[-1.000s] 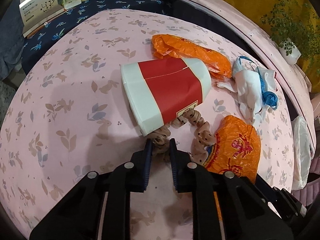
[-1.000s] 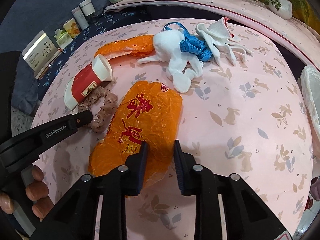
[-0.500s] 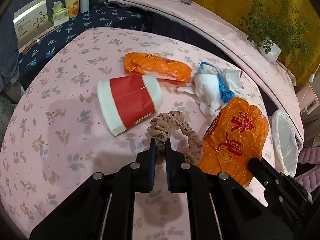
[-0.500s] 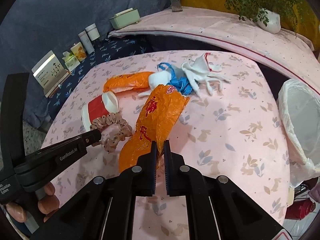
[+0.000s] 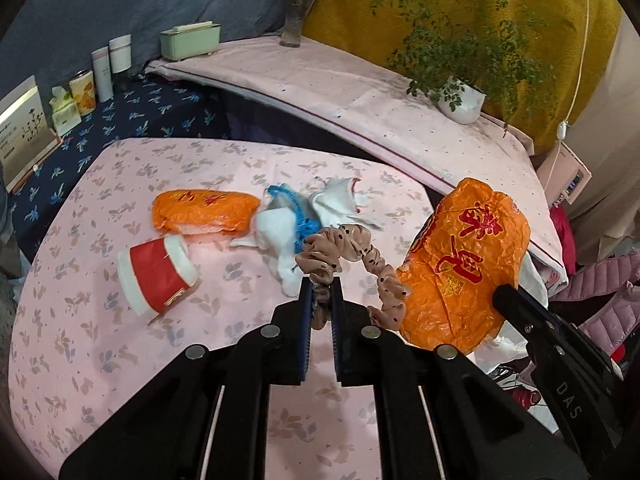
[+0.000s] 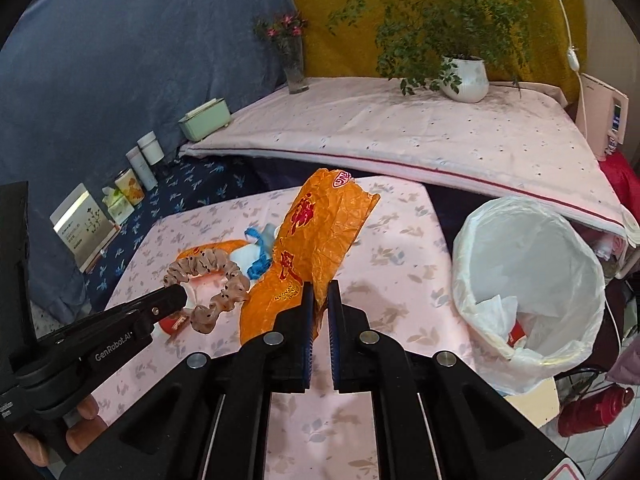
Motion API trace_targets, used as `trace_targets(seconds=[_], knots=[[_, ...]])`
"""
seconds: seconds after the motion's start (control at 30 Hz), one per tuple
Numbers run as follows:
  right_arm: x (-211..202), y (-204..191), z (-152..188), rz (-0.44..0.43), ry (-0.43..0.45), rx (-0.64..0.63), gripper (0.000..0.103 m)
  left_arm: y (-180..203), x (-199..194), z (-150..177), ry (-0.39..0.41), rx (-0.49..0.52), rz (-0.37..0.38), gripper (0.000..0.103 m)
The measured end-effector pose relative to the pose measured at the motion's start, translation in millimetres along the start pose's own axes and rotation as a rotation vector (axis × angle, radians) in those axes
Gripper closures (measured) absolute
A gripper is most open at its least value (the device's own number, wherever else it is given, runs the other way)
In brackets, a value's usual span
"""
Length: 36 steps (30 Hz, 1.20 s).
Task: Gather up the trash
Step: 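Carry the orange bag and beige scrunchie to the bin and release them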
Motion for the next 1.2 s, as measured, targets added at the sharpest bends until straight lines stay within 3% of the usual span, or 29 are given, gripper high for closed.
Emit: trace_targets(seconds=[0.6,0.9,1.2], knots=[[-57.9,137.4,-25.3,0.133,0.135,0.187,0.096,151.8,-1.6,-20.0,0.049,0.238,0.110,0.095],[-61.5,197.1,-15.7,0.202,0.136,0.277,0.096,211.4,22.6,-14.4,0.001,0.335,0.181,0.094],[-55.9,231.0,-8.9,0.225,0.123,0.336,0.096,245.7,42.6,-8.7,-0.042,0.375,0.215,0.094]])
Point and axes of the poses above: each gripper's, at about its wrist camera, not at the fingertips, and x roughly the way its jaws point, y to its right, z to its underside, the point moved 6 cm from there along x, roughly the way its jaws point, and after that the axes turned 4 degrees about -y, right-handed, at the moved point
